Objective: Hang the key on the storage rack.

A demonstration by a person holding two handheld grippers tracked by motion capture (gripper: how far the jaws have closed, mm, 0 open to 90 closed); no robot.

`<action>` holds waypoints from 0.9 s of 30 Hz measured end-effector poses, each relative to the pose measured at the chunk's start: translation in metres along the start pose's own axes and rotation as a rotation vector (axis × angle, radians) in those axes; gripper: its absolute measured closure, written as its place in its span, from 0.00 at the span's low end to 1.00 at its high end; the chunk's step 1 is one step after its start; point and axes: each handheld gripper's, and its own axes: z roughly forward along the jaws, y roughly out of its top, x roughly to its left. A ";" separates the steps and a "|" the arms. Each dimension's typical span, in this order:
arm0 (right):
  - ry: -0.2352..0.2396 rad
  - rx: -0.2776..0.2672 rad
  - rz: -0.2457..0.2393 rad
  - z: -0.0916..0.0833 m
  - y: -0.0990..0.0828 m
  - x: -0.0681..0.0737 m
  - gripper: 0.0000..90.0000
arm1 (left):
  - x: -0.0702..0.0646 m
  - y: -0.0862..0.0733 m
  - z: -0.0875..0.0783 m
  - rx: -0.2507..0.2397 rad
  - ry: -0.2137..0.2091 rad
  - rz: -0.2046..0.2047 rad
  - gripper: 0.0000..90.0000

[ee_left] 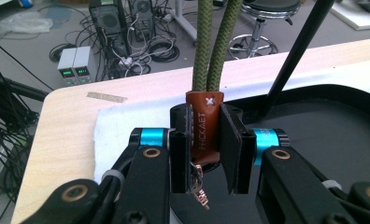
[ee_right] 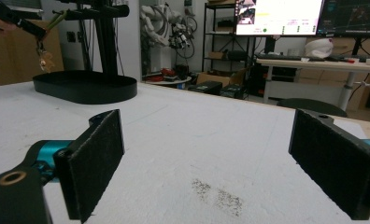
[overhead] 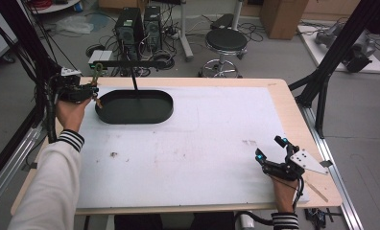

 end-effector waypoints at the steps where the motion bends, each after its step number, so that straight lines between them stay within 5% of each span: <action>1: 0.000 0.000 0.000 0.000 0.000 0.000 0.10 | 0.000 0.000 0.001 0.003 0.000 0.002 0.83; 17: 0.000 0.001 0.008 0.000 0.000 0.000 0.10 | 0.003 -0.004 0.012 0.002 -0.042 -0.024 0.80; 22: 0.001 0.009 0.018 0.000 0.000 0.000 0.10 | 0.004 -0.006 0.014 -0.025 -0.092 -0.008 0.67; 25: 0.001 0.003 0.001 0.000 0.000 0.000 0.10 | 0.002 -0.009 0.012 -0.076 -0.123 0.033 0.52; 27: 0.001 0.002 0.007 0.000 0.000 0.000 0.10 | 0.003 -0.011 0.008 -0.114 -0.166 0.025 0.48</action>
